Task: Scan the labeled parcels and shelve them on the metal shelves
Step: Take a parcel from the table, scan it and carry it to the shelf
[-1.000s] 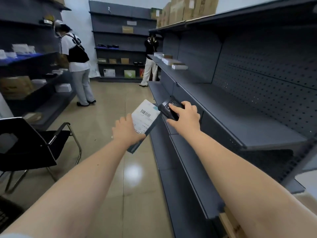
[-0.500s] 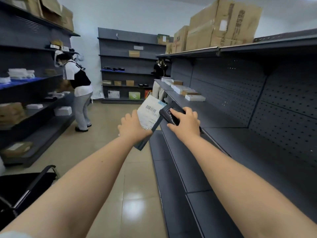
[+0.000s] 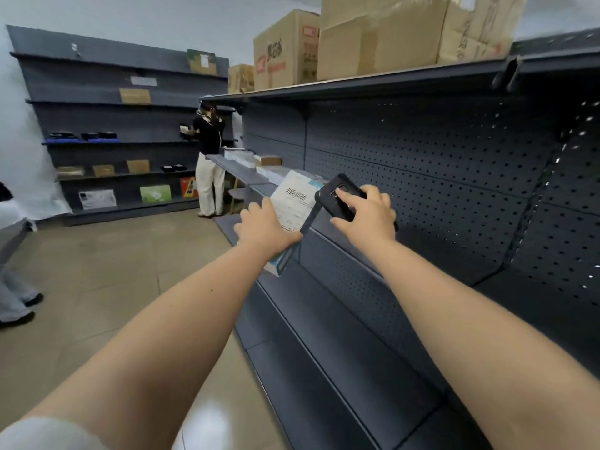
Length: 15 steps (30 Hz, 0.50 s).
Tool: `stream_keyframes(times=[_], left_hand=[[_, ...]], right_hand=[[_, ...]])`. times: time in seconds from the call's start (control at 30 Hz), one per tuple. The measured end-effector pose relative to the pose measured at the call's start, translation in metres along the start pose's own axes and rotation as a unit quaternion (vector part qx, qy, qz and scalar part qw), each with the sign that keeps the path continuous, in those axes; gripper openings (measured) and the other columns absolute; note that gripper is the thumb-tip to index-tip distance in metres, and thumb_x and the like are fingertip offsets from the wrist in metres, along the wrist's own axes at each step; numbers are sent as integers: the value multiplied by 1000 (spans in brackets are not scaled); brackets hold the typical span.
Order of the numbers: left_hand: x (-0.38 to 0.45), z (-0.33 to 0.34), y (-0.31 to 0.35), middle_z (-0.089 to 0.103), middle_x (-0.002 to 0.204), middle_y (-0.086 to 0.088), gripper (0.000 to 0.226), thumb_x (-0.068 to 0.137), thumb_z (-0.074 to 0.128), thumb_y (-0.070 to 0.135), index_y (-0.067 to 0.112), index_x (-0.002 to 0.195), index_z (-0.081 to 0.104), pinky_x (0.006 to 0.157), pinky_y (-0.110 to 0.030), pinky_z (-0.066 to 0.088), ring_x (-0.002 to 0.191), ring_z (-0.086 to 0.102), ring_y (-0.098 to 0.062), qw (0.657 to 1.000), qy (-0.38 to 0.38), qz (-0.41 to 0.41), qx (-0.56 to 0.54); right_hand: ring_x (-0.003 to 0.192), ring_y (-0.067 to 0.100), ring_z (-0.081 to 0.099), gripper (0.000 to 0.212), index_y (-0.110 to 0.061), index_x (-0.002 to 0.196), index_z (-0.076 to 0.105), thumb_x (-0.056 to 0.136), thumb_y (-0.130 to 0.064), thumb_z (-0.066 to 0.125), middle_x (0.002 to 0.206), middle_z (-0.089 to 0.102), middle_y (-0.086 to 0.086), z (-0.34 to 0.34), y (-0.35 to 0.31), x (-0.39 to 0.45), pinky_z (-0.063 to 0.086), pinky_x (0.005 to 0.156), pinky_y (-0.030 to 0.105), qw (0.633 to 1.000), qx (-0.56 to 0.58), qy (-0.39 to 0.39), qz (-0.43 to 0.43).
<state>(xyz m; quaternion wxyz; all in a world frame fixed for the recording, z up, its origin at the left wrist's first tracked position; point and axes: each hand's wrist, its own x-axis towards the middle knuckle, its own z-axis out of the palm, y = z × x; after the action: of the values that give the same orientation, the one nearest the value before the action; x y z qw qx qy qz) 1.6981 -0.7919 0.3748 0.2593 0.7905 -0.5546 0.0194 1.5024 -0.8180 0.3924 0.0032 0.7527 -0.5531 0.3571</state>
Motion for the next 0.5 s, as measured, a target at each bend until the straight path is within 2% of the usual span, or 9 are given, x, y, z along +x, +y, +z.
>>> stream_keyframes(times=[0.2,0.33,0.43,0.5], left_hand=[[116,61,43,43,137,-14,109,67,72,72,17,148,26,98,-51,42,130,40,-36,997,-53,52,-19],[184,99,80,46,135,-12,98,66,68,76,16,139,40,96,-49,41,127,41,-34,992,-83,99,-5],[231,121,106,55,129,-10,103,56,66,84,17,134,54,97,-46,47,122,49,-33,984,-139,116,-1],[257,132,122,60,128,-7,104,53,68,82,19,136,55,97,-43,50,119,54,-32,973,-184,137,-2]], right_hand=[[134,29,26,59,-44,139,49,85,-42,71,149,33,2,44,49,80,28,110,47,997,-48,26,58],[126,28,33,59,-45,138,50,83,-44,72,140,40,1,66,94,141,32,108,45,992,-41,68,102],[124,27,36,60,-44,137,51,82,-43,74,134,44,1,78,118,180,33,107,44,985,-36,90,146],[125,28,36,61,-43,138,51,82,-43,75,135,44,3,85,132,200,34,107,47,980,-47,99,166]])
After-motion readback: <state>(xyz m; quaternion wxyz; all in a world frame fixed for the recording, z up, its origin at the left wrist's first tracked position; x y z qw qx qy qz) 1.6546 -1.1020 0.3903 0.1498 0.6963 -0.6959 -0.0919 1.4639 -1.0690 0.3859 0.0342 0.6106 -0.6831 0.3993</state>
